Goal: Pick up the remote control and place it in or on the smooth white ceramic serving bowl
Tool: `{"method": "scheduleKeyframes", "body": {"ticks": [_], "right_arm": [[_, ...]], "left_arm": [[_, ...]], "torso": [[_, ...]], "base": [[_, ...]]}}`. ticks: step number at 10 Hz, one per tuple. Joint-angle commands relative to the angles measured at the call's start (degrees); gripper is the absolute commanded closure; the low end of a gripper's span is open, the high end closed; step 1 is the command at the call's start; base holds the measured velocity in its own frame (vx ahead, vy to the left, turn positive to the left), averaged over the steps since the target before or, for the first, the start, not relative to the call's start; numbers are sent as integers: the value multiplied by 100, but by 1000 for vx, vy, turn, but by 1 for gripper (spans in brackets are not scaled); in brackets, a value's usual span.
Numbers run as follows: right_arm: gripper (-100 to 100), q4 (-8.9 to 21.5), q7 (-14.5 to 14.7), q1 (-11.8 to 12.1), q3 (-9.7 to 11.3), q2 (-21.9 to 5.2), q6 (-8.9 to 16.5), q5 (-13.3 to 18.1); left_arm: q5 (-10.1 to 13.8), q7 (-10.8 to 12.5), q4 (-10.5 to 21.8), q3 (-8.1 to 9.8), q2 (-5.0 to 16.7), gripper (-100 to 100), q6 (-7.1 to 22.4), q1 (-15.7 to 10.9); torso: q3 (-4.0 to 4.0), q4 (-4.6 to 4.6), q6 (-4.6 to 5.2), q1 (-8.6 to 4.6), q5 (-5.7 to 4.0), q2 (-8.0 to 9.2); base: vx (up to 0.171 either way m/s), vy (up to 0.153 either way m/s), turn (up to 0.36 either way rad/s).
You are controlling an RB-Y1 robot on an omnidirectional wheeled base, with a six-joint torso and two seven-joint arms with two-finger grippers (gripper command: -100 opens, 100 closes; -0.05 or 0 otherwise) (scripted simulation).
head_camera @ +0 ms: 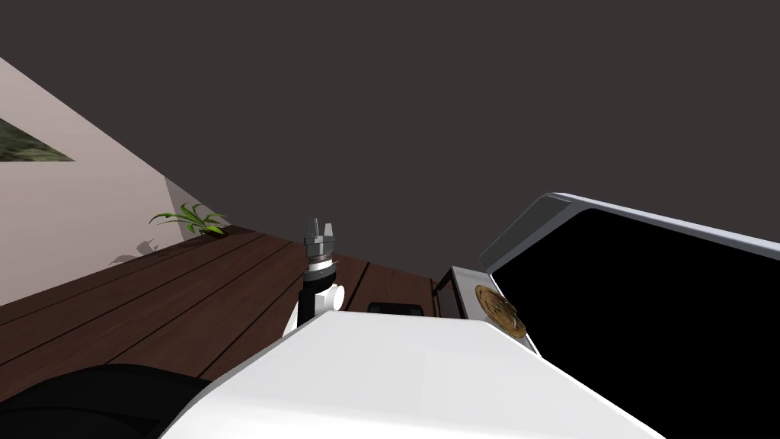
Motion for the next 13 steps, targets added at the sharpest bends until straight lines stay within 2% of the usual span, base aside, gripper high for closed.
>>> {"method": "scheduleKeyframes", "body": {"ticks": [1, 2, 6, 7, 8, 11, 12, 13], "right_arm": [[-100, 0, 0, 0, 0, 0, 0, 0], [100, 12, 12, -7, 4, 16, 15, -1], [100, 0, 12, -8, 7, 22, 0, -1], [0, 1, 12, -8, 7, 23, 1, -1], [100, -174, -72, 78, 18, -106, 58, 0], [100, -361, -180, 165, -22, -397, -74, 13], [100, -399, -172, 186, -2, -373, -10, 10], [0, -423, -198, 193, 1, -390, -7, 11]], "left_arm": [[0, 0, 0, 0, 0, 0, 0, 0], [0, 0, 0, 0, 0, 0, 0, 0], [0, 0, 0, -1, -1, 0, 0, 0], [0, 0, 0, -1, -1, 0, 0, 0], [0, 0, 0, -1, -1, 0, 0, 0], [0, 0, 0, -1, -1, 0, 0, 0], [0, 0, 0, -1, -1, 0, 0, 0], [0, 0, 0, -1, -1, 0, 0, 0]], "torso": [[0, 0, 0, 0, 0, 0], [0, -1, 1, 10, 3, 0], [3, 1, 2, 5, 2, 7], [3, 1, 2, 5, 3, 7], [3, 1, 2, 5, 3, 7], [5, -1, 7, 26, 11, 11], [4, 0, 5, 28, 12, 8], [3, -1, 4, 20, 9, 7]], "base": [[8, -34, 17], [0, 0, 0], [0, 0, 0], [0, 0, 0], [-5, 10, -32], [-8, 39, -53], [-1, 18, -10], [0, 0, 0]]}}
